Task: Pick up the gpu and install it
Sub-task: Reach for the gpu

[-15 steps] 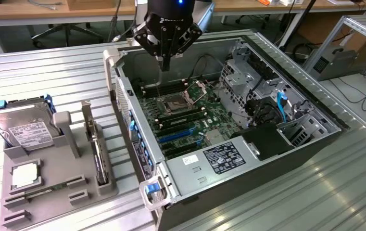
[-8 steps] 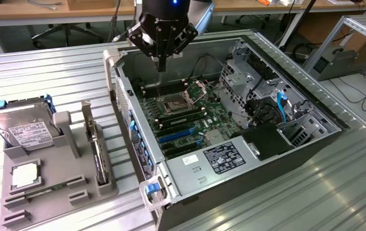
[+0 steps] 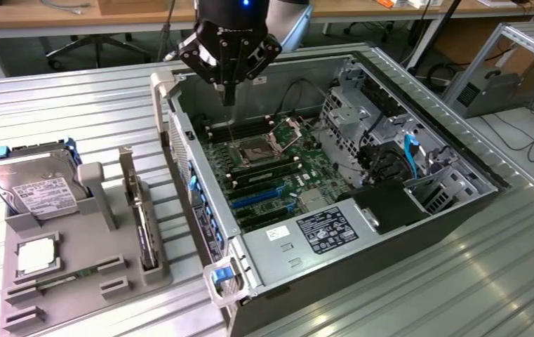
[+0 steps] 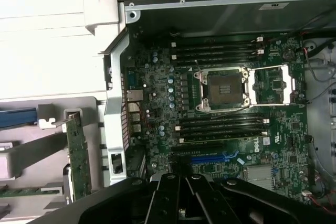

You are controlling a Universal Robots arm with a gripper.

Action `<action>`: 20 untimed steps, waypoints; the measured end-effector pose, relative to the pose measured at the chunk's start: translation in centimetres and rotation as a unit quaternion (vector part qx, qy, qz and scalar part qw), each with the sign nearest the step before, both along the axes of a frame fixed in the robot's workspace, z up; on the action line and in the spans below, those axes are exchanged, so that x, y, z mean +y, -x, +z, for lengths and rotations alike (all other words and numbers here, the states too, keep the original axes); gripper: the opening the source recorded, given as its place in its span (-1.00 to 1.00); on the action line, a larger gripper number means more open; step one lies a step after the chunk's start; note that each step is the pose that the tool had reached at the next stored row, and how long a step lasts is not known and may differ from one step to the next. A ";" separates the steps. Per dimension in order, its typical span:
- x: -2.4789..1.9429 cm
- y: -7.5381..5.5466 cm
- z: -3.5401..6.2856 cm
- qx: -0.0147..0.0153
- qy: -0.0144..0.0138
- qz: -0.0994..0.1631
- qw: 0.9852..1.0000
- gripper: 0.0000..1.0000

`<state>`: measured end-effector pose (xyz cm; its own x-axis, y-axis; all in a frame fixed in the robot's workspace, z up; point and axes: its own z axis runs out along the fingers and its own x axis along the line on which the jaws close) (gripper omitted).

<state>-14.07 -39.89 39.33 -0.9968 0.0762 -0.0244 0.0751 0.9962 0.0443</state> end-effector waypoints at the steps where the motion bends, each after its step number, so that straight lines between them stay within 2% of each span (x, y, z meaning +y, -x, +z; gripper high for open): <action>1: 0.00 0.1 0.00 0.000 0.000 0.000 1.000 -0.79; 20: 0.00 2.8 -0.01 0.000 0.000 0.000 1.000 -0.79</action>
<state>-16.92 -39.89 39.32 -0.9968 0.0763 -0.0245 0.0751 0.9962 0.0444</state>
